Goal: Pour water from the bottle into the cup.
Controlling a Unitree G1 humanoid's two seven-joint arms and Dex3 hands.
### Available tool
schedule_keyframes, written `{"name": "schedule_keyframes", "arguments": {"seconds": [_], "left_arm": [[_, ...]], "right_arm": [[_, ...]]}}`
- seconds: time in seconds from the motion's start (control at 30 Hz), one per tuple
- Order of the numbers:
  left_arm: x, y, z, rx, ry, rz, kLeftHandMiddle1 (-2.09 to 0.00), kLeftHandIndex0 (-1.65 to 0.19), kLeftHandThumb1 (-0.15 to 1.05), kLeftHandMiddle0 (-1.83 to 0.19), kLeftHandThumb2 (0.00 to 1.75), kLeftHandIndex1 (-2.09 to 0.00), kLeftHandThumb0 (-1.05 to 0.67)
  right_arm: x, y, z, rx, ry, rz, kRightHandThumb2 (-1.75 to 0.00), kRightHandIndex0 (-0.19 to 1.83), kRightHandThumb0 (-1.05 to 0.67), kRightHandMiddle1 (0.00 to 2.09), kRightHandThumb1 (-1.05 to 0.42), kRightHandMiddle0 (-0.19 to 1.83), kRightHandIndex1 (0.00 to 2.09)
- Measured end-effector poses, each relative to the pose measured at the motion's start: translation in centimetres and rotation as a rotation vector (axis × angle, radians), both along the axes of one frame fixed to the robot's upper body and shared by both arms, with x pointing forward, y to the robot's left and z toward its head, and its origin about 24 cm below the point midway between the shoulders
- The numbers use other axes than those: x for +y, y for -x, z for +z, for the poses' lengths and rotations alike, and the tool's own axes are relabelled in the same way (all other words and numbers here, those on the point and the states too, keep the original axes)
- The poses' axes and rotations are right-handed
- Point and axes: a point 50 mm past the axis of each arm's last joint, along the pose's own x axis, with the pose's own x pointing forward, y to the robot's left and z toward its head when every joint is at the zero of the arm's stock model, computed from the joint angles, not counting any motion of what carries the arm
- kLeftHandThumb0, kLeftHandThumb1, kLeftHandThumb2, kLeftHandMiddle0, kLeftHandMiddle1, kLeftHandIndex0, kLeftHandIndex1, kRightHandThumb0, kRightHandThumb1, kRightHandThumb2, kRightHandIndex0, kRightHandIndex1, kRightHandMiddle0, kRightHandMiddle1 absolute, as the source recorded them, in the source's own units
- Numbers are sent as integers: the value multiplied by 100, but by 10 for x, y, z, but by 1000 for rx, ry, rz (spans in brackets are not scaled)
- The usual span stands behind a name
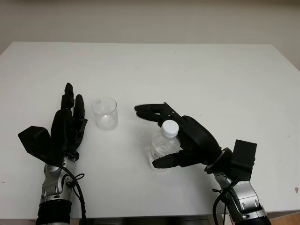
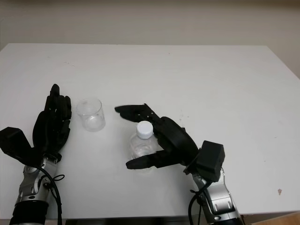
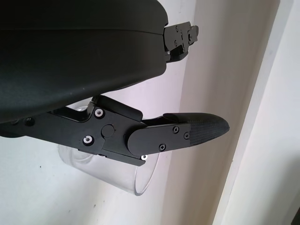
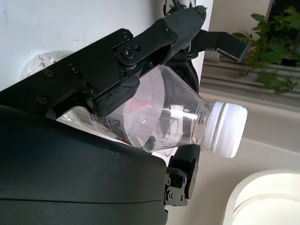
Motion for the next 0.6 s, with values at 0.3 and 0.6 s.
{"name": "schedule_keyframes", "arguments": {"seconds": [0.3, 0.6], "left_arm": [[-1, 1, -2, 2, 6, 1, -6, 17, 105, 16, 49, -5, -70], [0, 3, -3, 6, 7, 11, -5, 16, 105, 16, 48, -5, -70]], "right_arm": [[-2, 0, -1, 0, 41, 20, -6, 36, -67, 191, -79, 26, 185], [3, 1, 2, -67, 119, -14, -15, 151, -44, 209, -104, 140, 209]]}}
